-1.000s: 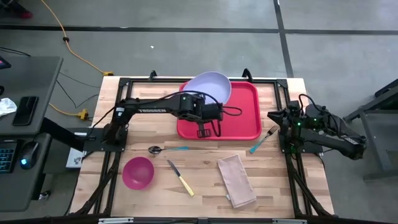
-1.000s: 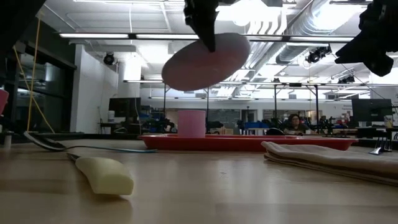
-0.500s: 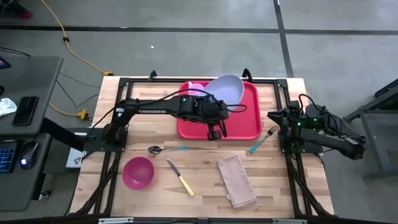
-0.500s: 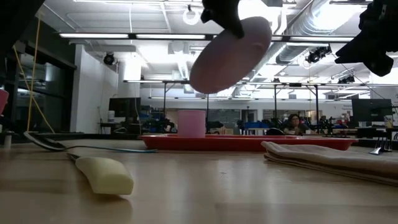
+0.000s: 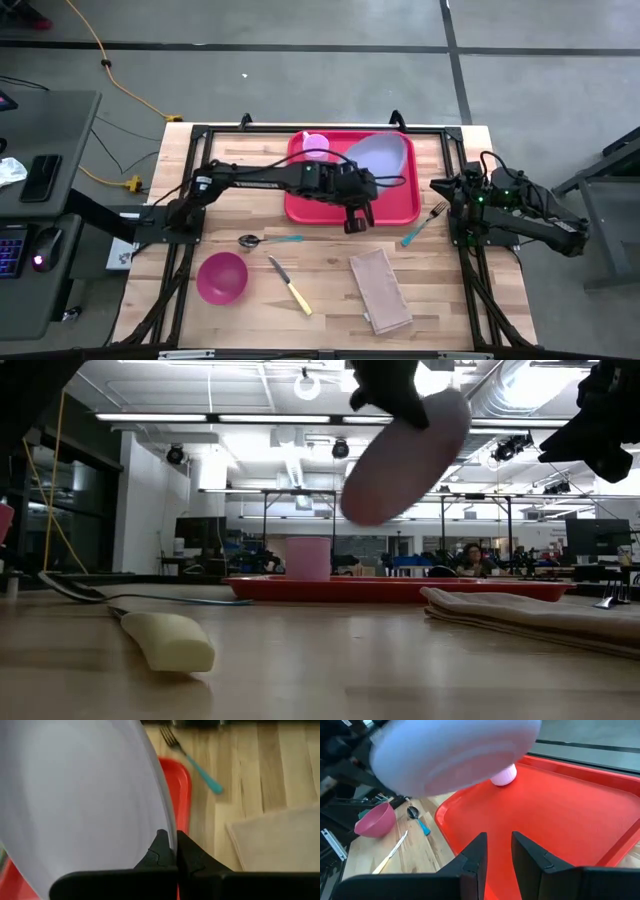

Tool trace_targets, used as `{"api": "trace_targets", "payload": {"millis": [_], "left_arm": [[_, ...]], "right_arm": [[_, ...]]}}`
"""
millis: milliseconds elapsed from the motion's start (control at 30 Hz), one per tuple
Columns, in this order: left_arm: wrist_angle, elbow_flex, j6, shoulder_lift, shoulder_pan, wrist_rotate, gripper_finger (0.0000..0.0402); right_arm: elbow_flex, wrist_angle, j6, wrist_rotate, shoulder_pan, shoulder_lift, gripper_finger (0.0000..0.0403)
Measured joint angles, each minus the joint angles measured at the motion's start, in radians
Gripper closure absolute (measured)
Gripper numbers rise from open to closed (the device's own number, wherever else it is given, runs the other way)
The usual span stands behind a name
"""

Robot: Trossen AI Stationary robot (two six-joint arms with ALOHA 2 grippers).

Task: Set up tray
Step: Put the purple plate under the pink mug on the red tray

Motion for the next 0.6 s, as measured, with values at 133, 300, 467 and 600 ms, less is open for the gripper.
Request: {"api": "trace_targets", "payload": {"millis": [133,300,467,600], "left_arm": [[0.007,0.001,0.011,0.025,-0.001,0.008,0.0384],[0.023,0.001,0.026,0.046,-0.001,0.007,0.0384],[0.026,0.001,0.05,0.079,0.0,0.006,0.0384],[0.03,0.001,0.076,0.099,0.006,0.007,0.0384]], "right_arm": [[0.0,0.0,0.0,0.0,0.0,-0.001,0.0336],[0.0,0.0,0.0,0.001,0.0,-0.002,0.0336],[0.0,0.0,0.0,0.0,0.0,-0.002,0.0336],[0.0,0.001,0.0,-0.001,0.0,0.001,0.0336]]}}
